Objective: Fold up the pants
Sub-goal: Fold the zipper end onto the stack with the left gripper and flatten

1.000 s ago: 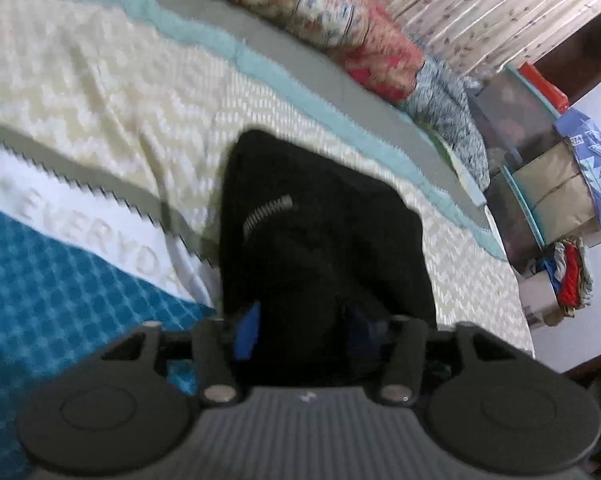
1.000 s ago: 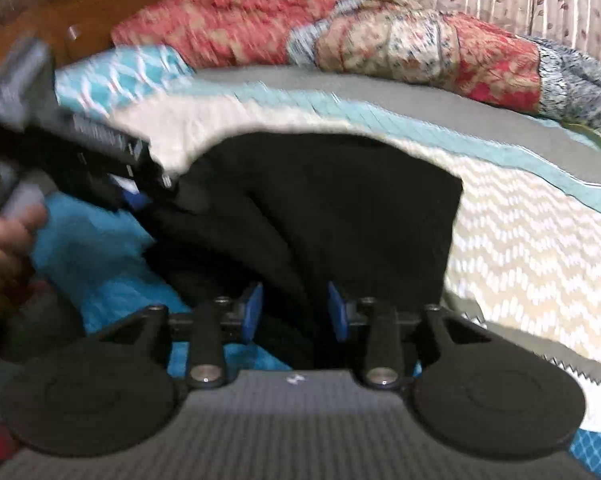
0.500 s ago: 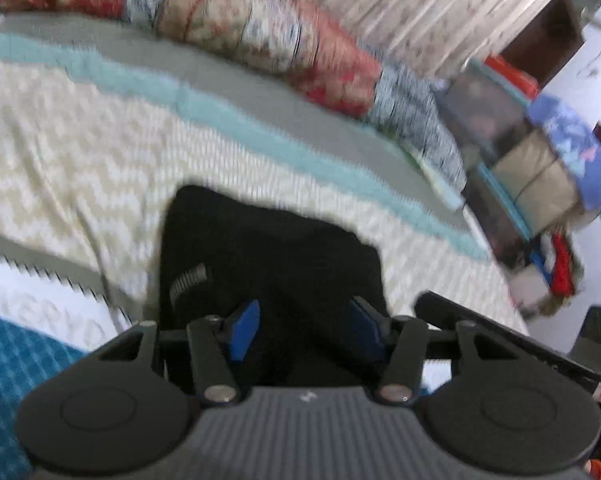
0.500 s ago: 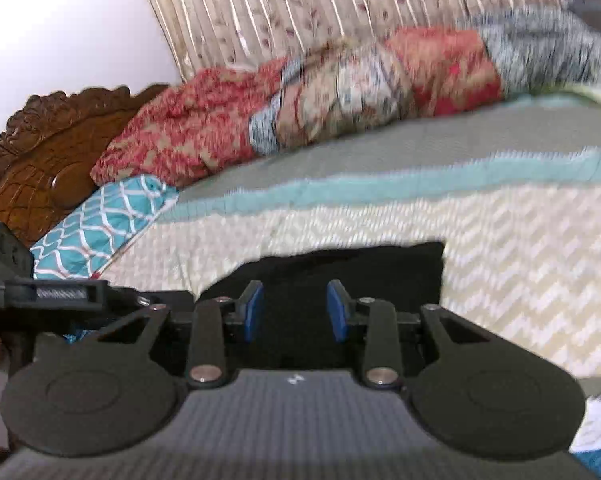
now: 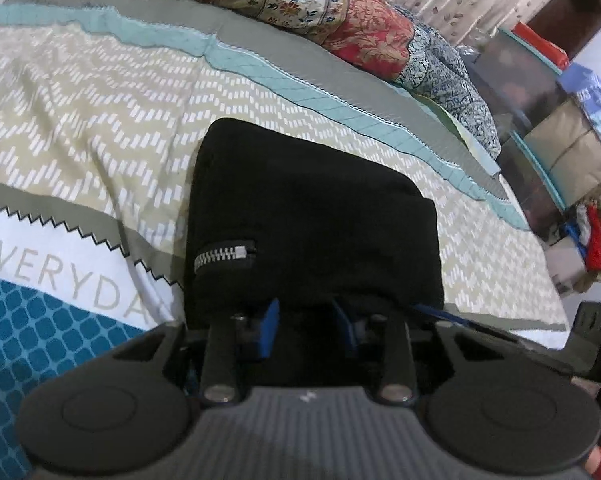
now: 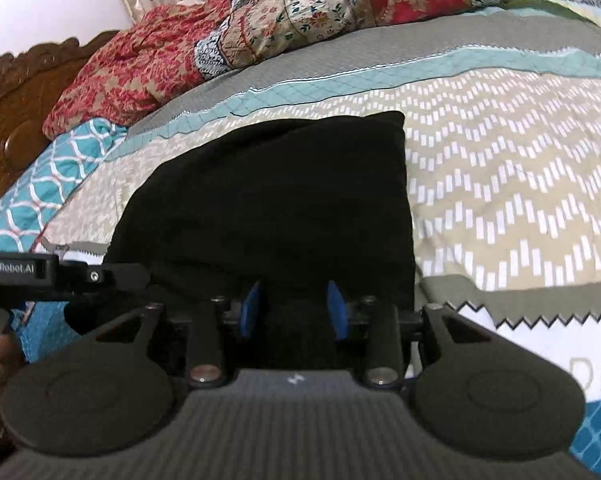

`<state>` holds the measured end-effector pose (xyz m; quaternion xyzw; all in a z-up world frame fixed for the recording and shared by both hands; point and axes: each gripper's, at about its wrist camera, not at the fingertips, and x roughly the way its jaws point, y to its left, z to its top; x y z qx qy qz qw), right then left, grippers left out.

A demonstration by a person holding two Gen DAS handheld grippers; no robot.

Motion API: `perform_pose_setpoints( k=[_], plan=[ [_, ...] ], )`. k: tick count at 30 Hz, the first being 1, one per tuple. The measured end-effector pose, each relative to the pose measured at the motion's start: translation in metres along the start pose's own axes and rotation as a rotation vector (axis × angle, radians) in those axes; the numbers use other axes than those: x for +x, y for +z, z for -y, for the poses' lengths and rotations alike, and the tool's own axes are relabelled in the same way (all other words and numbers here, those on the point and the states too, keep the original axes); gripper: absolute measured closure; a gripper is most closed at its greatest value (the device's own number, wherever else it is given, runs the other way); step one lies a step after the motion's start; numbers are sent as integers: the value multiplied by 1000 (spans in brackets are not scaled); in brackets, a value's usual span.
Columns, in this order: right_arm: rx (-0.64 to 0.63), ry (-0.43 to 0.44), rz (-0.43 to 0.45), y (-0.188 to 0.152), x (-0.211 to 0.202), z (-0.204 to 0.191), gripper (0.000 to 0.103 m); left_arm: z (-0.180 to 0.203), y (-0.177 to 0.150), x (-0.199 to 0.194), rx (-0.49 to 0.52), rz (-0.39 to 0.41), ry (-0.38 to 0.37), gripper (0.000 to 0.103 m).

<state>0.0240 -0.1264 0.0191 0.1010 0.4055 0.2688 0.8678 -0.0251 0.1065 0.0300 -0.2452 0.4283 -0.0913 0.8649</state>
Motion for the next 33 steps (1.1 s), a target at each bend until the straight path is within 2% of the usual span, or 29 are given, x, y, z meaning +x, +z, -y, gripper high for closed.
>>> perform_pose_setpoints(
  k=[16,22,28,33],
  plan=[
    [74,3,13,-7,-10,12,60,0,0,0,5,-2,11,71],
    [82,15,16,-6,-11,19,59,5,-1,1,34,1,2,60],
    [88,20,22,-7,-12,21,59,8,-2,3,56,-5,-29,43],
    [90,24,24,-7,-13,22,59,16,-5,5,100,-2,-22,31]
  ],
)
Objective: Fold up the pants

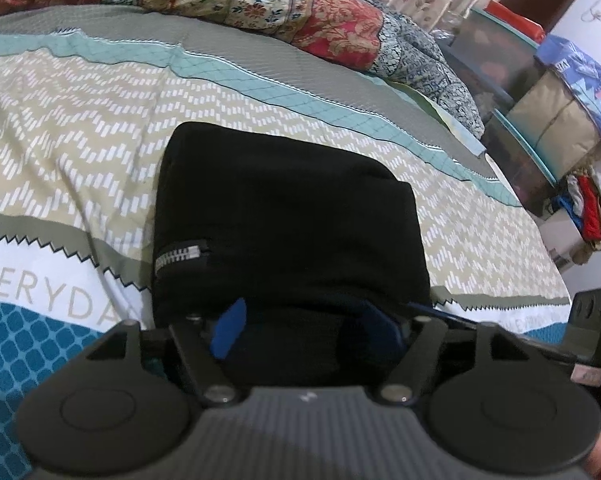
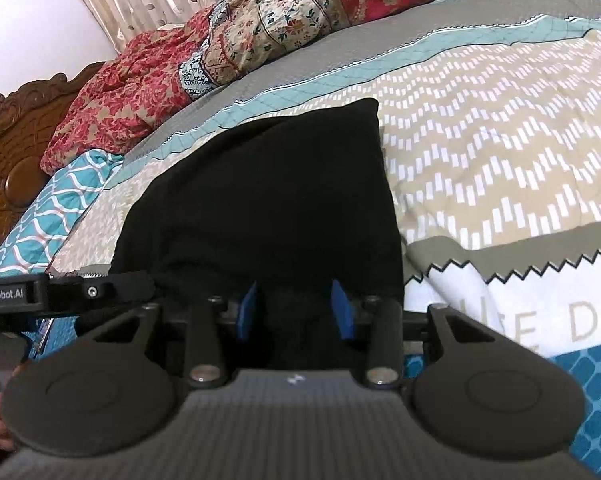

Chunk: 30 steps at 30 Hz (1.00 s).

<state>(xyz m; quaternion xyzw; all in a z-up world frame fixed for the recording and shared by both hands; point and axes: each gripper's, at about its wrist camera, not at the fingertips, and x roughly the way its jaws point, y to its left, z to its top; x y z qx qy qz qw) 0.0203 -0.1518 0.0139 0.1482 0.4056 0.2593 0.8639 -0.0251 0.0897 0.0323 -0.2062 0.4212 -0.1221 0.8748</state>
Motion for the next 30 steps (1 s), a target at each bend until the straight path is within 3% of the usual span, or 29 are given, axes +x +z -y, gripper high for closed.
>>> perform_pose_setpoints(
  k=[2,16,19,30],
  plan=[
    [1,1,0,0,0,1,59,1,0,1,5,-2,-12,25],
    [1,5,-2,2,-1,2,59,2,-1,1,0,7,-17,23],
    [4,2,-2,2,-2,0,59,1,-4,2,-5,25,-74,6],
    [12,6,4,0,0,-1,59,3,-6,1,-5,44,-83,5]
  ],
)
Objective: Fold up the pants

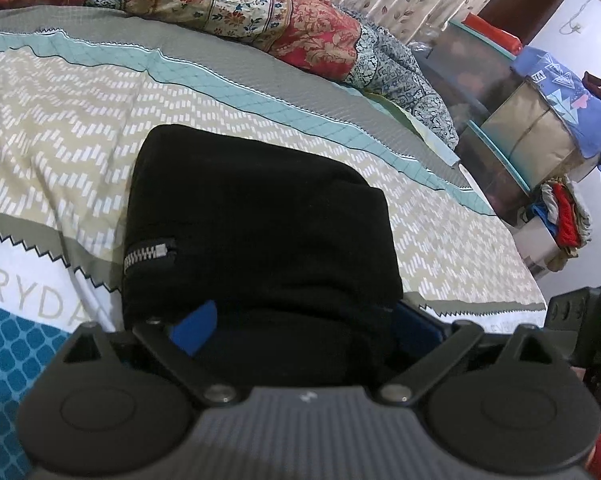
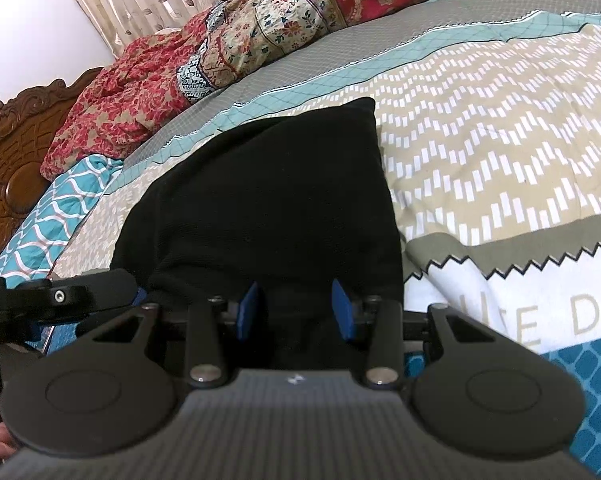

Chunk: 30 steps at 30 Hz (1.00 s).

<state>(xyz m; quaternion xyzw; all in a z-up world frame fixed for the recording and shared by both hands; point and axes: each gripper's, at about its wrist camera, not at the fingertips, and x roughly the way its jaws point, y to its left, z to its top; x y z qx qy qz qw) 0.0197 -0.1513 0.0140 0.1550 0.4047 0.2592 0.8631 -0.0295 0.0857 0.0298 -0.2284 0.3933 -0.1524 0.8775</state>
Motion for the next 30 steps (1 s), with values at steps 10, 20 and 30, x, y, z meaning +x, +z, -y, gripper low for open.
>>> perform_pose_setpoints(
  k=[10,20,30],
  plan=[
    [12,7,1,0,0,2,59,18,1,-11,85,39,81,3],
    [10,28,10,6,-12,1,40,-18,26,-76,6,187,168,0],
    [141,30,143,24,-42,50,17,-59,39,-24,-148,43,63,0]
  ],
)
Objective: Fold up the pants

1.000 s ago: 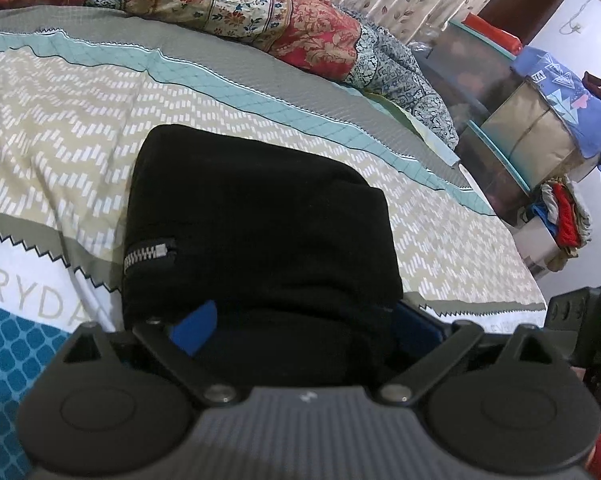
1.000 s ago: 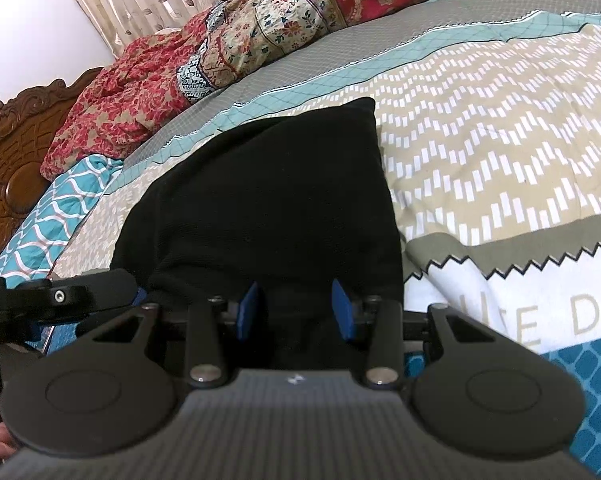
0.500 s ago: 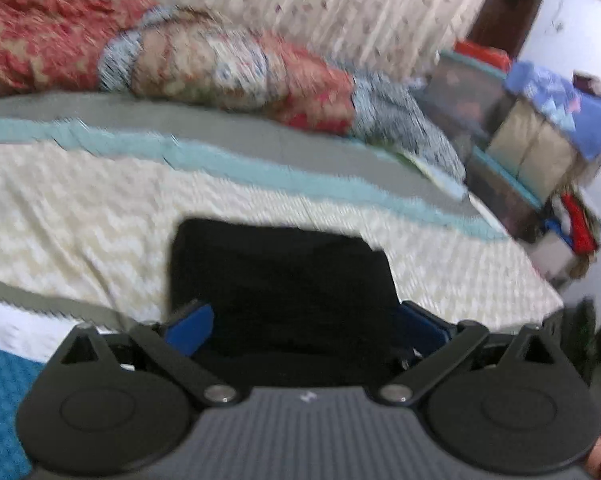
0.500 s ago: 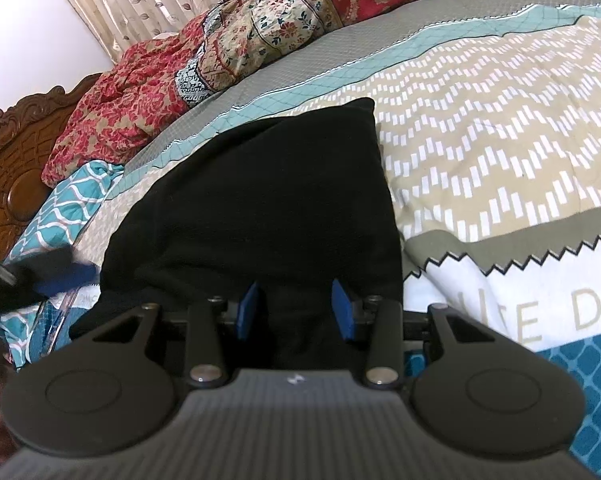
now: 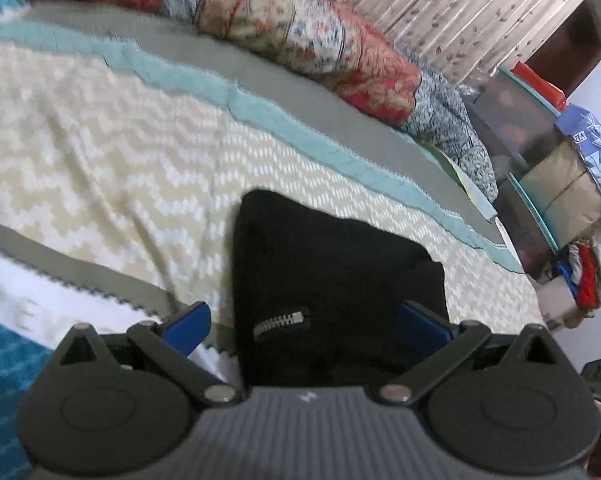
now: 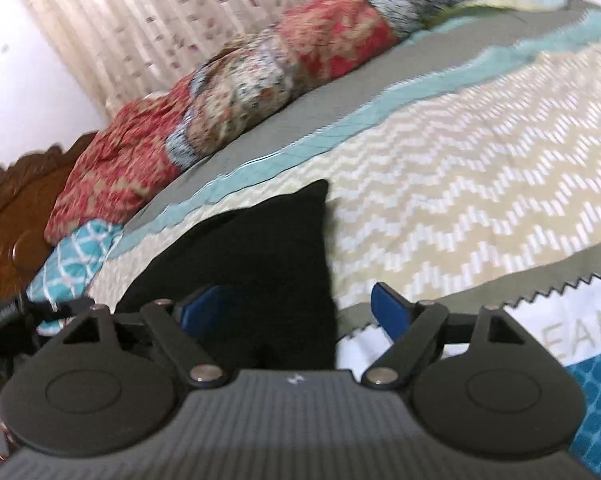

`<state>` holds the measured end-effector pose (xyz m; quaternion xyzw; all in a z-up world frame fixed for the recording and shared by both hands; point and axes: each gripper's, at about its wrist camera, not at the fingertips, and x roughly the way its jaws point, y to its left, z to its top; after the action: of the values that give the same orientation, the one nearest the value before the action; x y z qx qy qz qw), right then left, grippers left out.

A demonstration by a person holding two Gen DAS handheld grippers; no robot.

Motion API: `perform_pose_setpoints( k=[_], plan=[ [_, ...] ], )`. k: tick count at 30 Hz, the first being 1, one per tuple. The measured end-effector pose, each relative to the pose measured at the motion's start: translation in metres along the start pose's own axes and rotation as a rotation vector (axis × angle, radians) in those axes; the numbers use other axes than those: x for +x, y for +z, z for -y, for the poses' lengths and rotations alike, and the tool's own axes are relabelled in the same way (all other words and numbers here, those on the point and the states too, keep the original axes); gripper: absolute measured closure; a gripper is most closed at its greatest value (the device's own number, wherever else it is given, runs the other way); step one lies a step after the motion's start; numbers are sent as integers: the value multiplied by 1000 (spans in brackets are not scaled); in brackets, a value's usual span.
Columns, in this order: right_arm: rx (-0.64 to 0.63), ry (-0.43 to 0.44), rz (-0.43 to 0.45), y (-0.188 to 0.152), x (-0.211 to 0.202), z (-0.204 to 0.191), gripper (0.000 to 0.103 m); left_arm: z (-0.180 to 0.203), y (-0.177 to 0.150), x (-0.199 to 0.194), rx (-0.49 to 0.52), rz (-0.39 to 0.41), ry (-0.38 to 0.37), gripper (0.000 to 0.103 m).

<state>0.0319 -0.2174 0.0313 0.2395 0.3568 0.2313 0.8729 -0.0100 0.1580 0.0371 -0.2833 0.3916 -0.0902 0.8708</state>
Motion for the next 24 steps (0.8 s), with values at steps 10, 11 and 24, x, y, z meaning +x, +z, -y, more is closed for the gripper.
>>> perform_pose_setpoints(
  k=[10,11,24],
  plan=[
    [69,102,-127,8,50,11,16,-25,2,55,-105,-124,-84,0],
    [58,109,-131,7,54,9,15,-25,2,59,-112,-132,-101,0],
    [-200,129,-16,25,52,-70,67,35,39,40,-37,-2,-220,22]
  ],
)
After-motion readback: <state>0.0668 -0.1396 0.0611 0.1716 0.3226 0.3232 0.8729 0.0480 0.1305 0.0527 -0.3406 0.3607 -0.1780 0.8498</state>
